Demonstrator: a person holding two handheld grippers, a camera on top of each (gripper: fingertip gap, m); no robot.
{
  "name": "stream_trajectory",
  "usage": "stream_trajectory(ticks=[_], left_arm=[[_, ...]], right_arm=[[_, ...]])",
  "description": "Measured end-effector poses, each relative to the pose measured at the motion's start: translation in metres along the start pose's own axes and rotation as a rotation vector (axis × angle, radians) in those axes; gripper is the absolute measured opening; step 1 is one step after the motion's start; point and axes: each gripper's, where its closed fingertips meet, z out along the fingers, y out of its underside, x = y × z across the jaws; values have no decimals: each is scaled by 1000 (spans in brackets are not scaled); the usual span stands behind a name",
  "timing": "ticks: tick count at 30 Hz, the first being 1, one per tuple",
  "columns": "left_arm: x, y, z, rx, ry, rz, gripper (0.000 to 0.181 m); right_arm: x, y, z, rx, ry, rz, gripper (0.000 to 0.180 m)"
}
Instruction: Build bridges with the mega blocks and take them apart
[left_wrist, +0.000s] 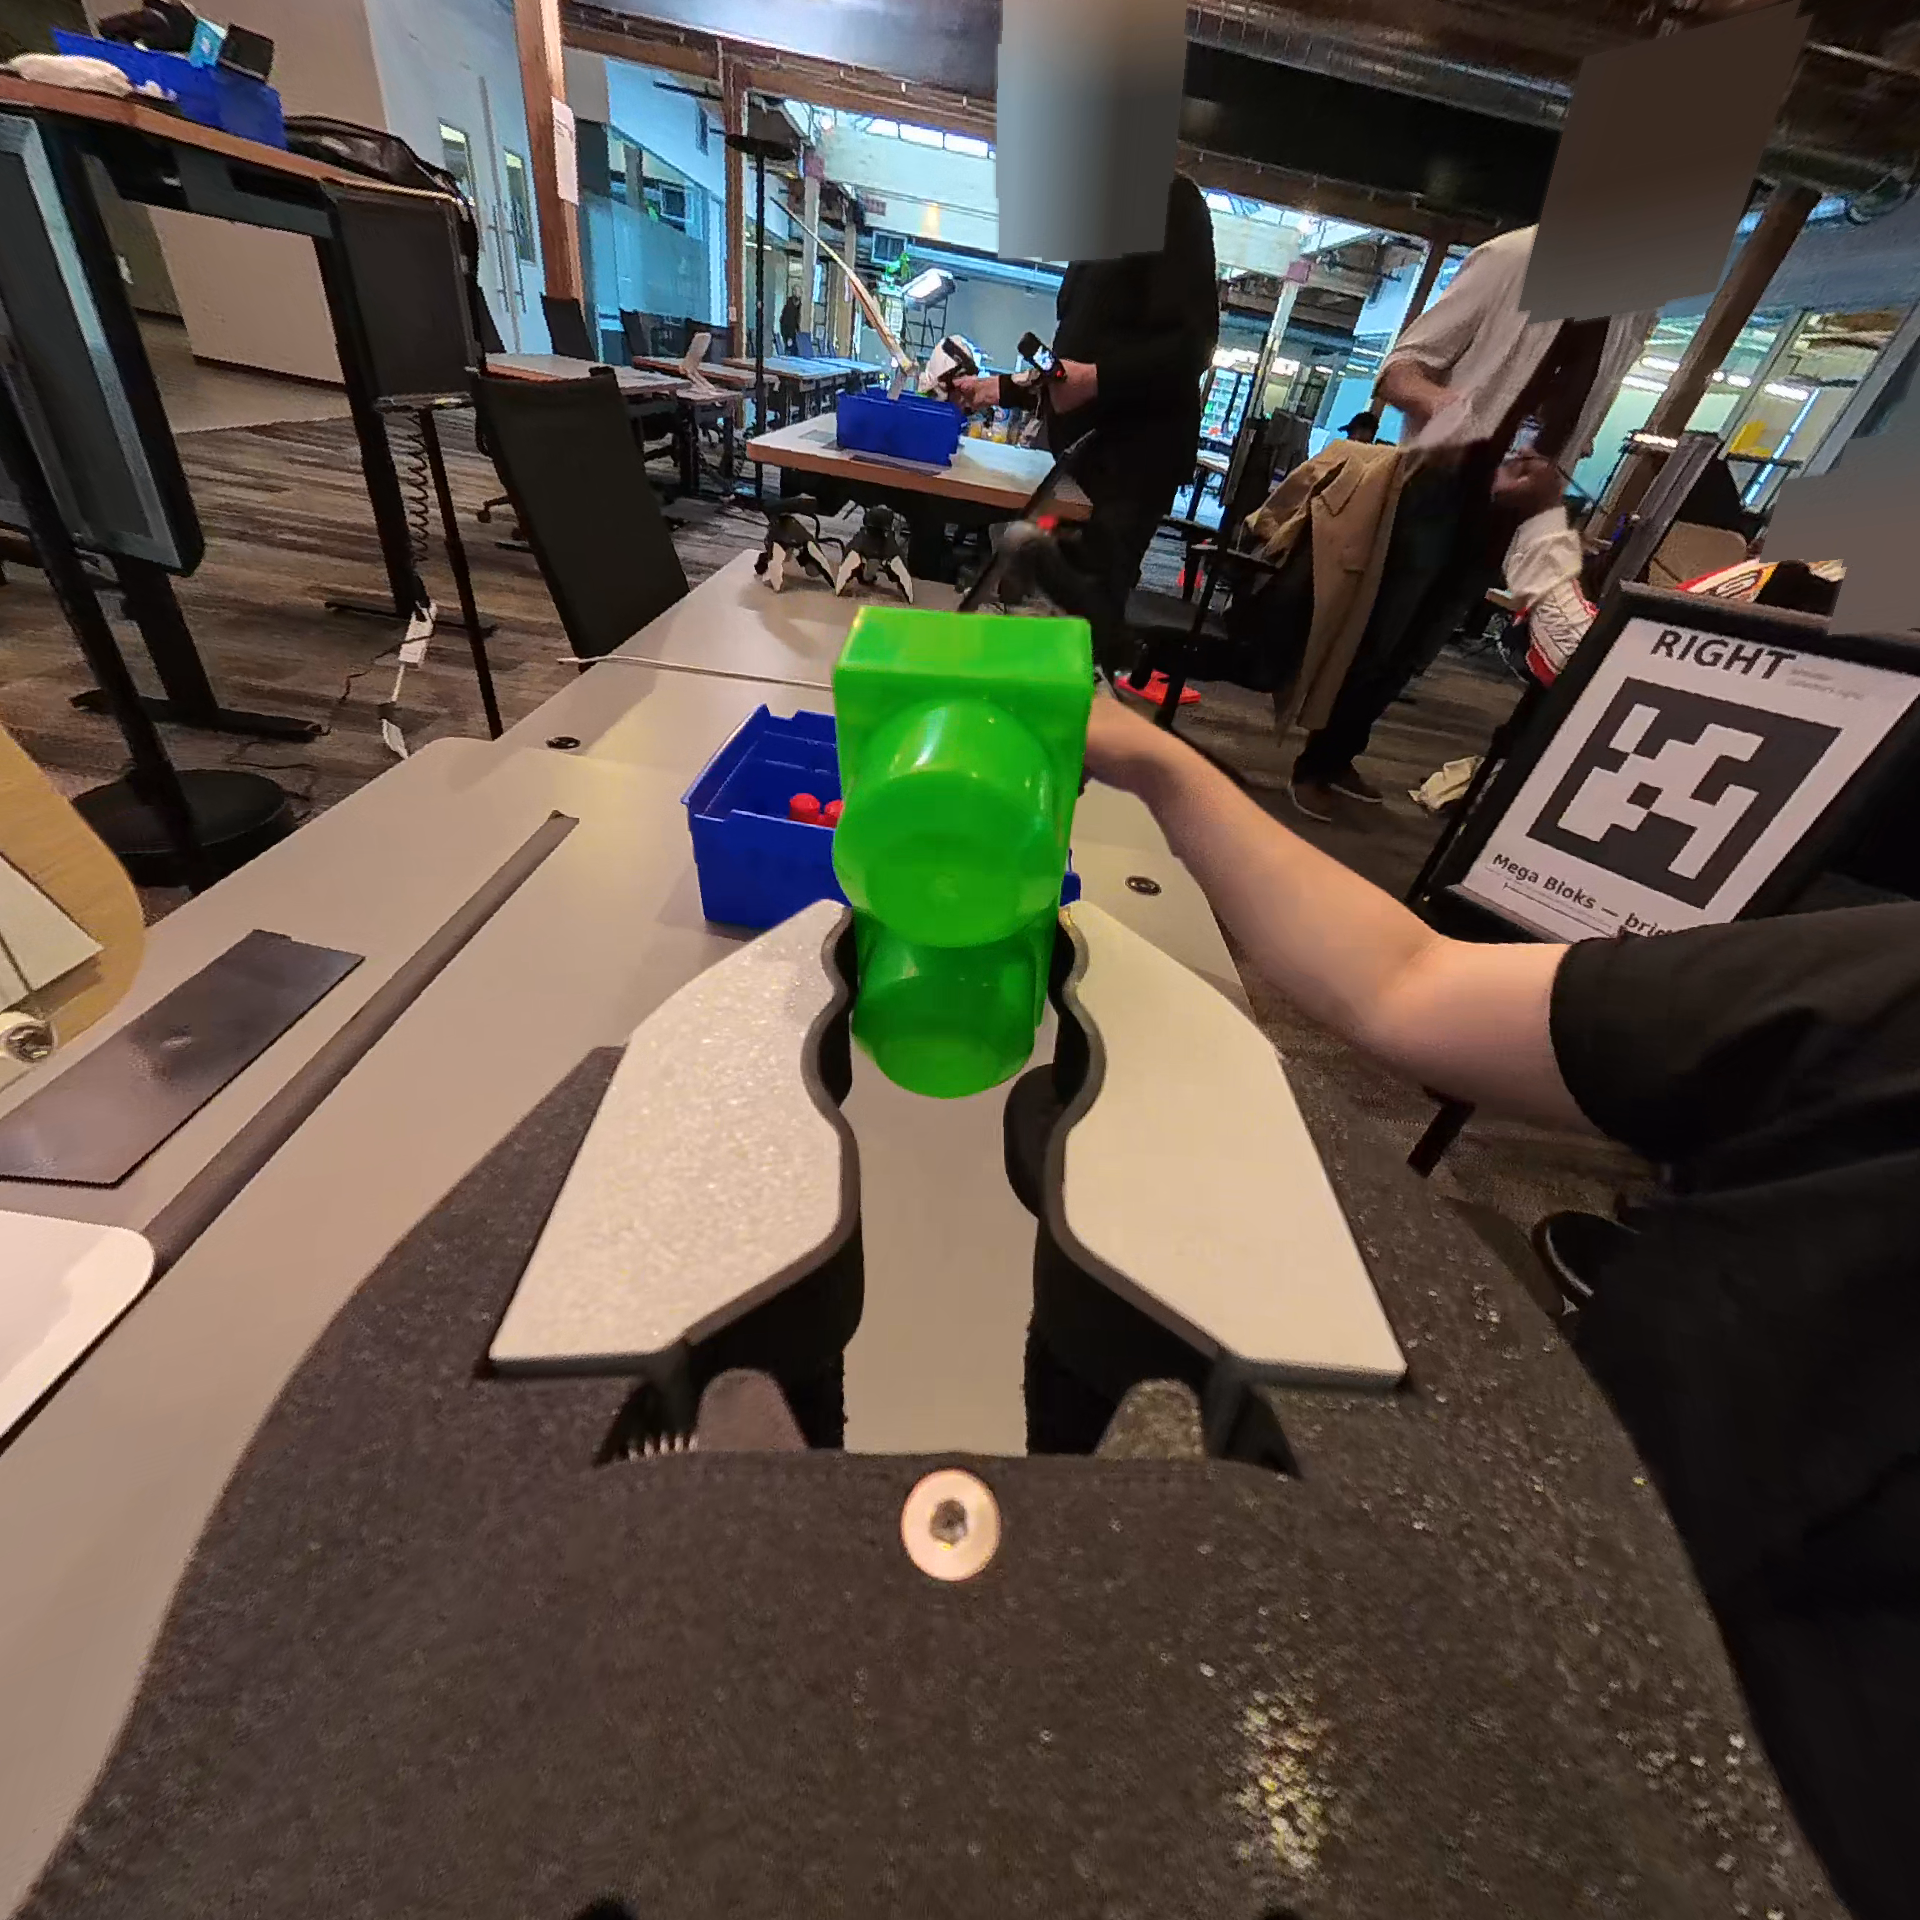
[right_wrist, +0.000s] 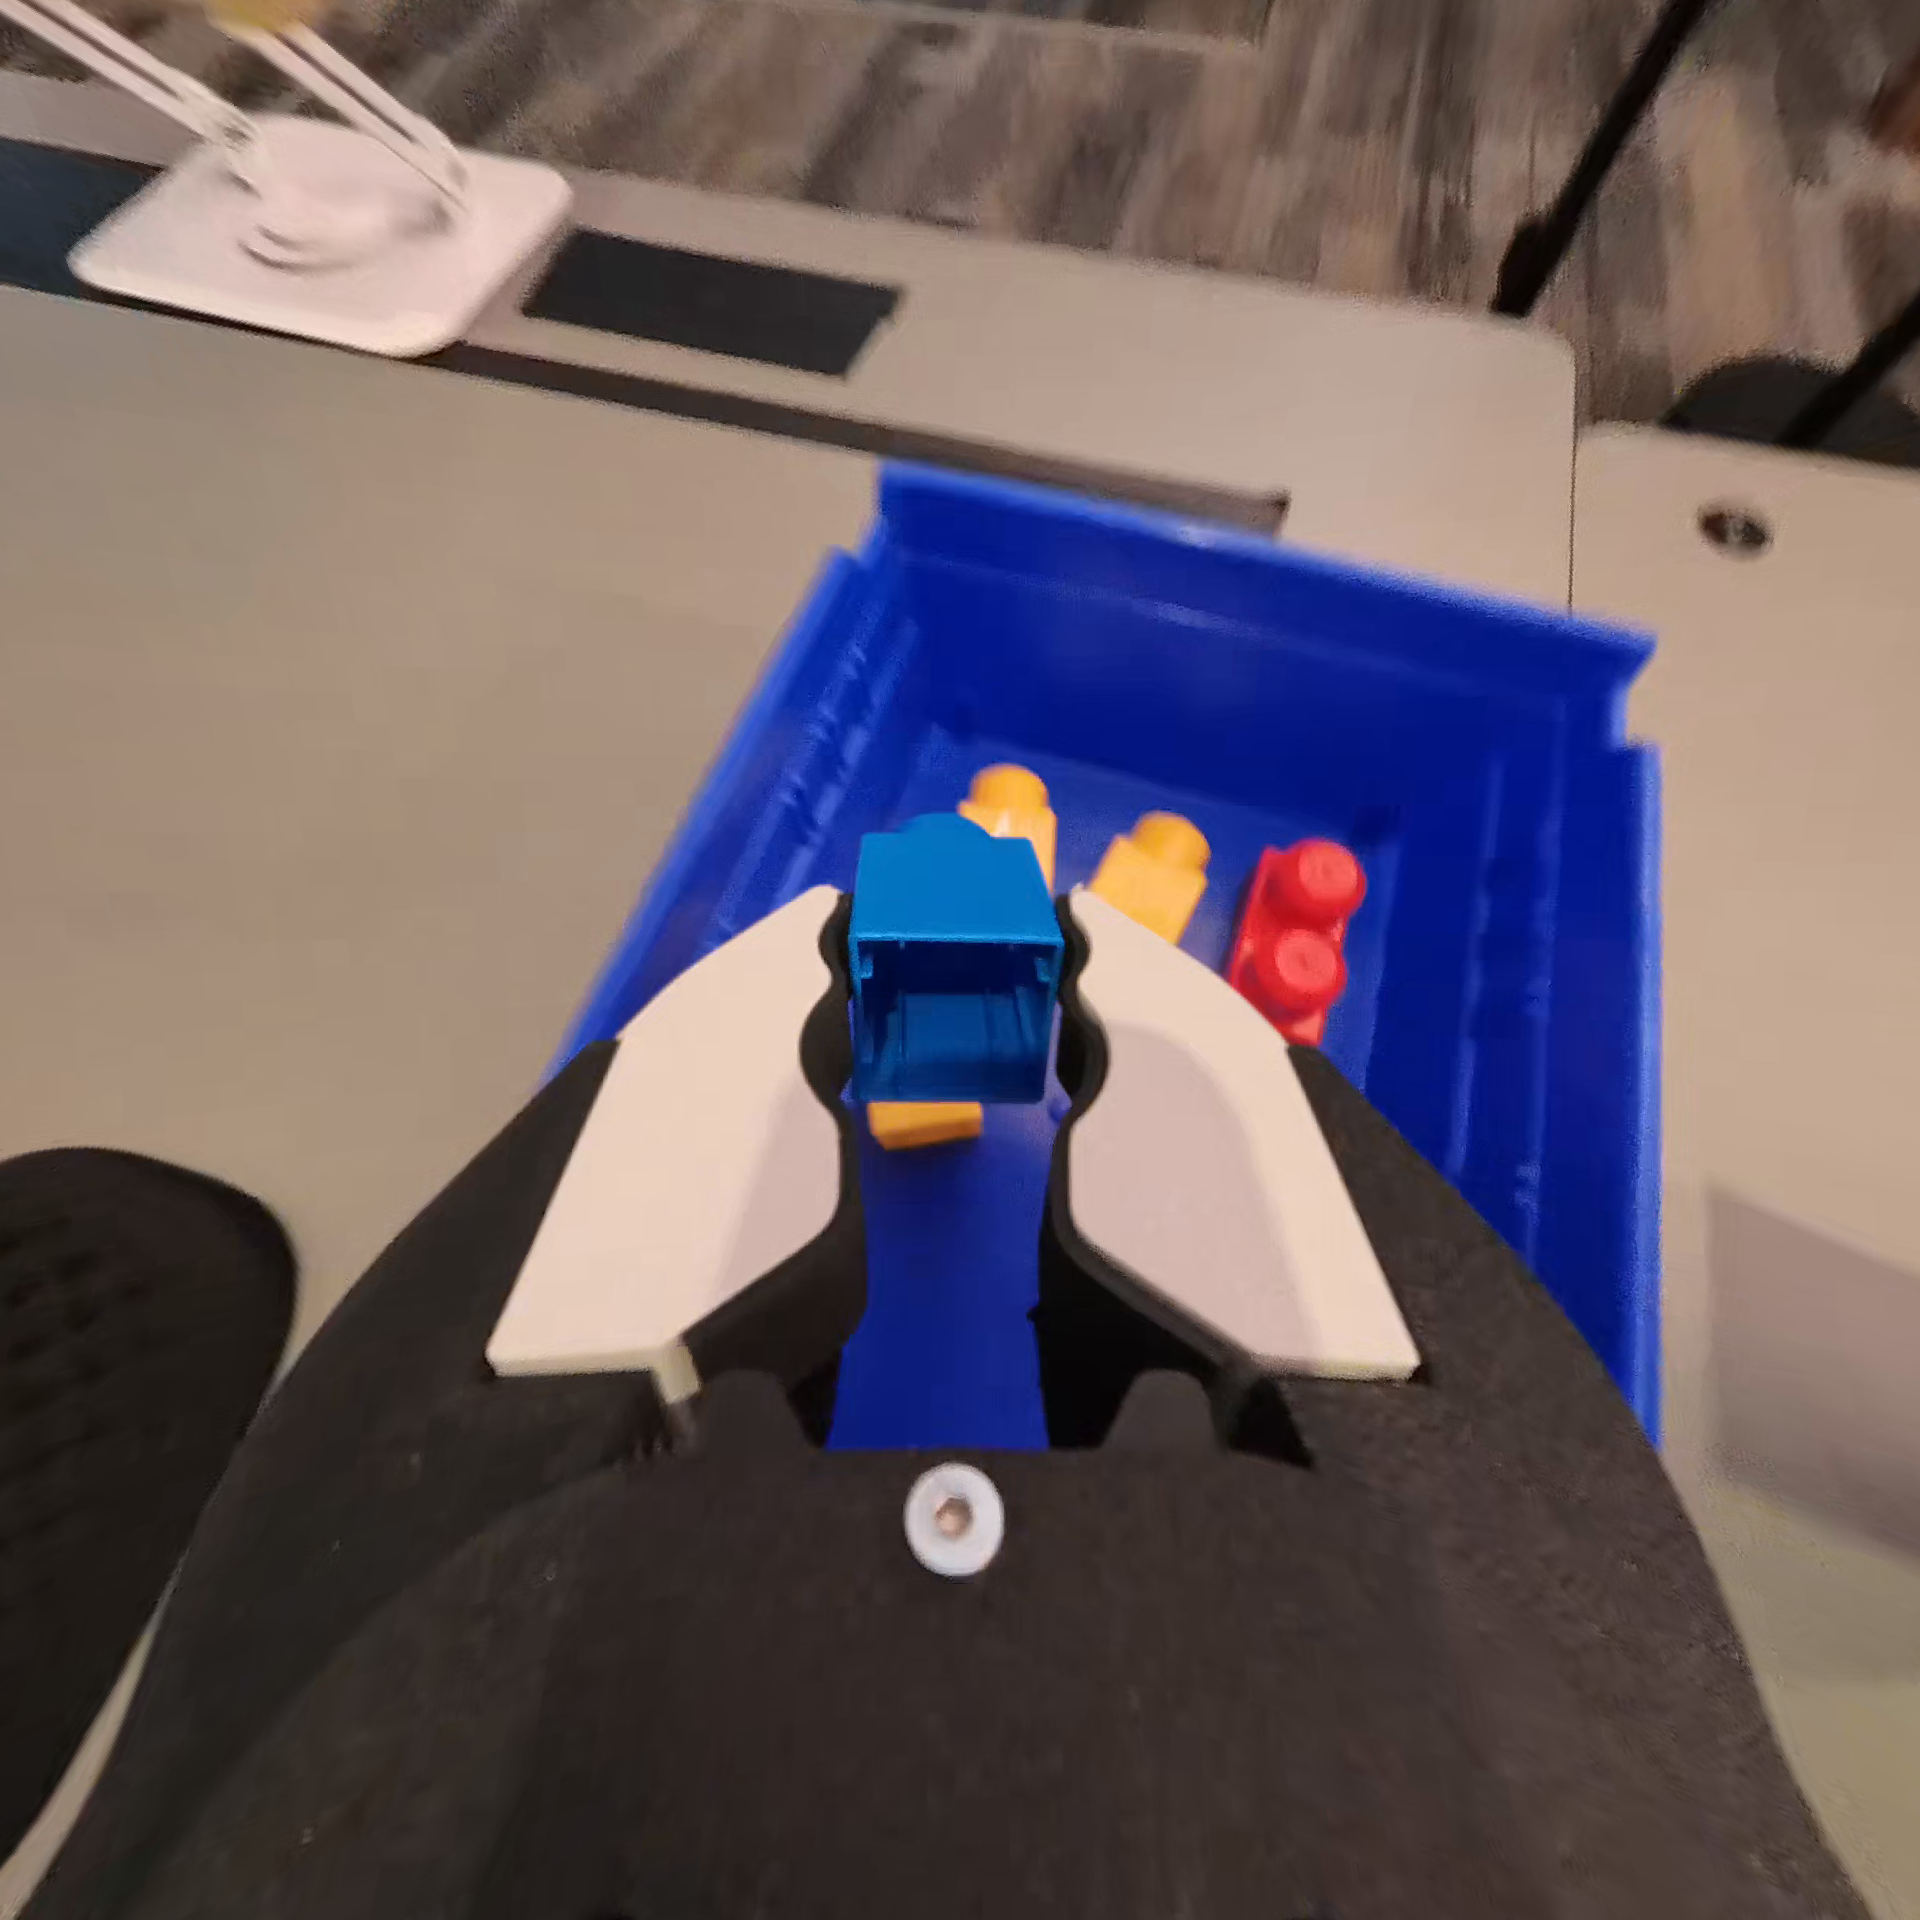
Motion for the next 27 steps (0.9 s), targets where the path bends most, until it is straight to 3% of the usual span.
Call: stream_trajectory(ticks=[8,18,22,25,27], left_arm=[[7,9,13,-56,6,14,35],[8,12,15,-70,10,16,35],[7,10,13,-62,9,14,35],[1,15,17,-82,-19,11,35],[-3,22,24,-117,-38,12,35]], right_arm=[[34,80,52,-208,66,39,36],[36,100,59,-312,48,70,42],[41,69,41,-218,132,32,46],[30,9,9,-67,206,-46,50],[-9,-40,-11,54,137,-105,51]])
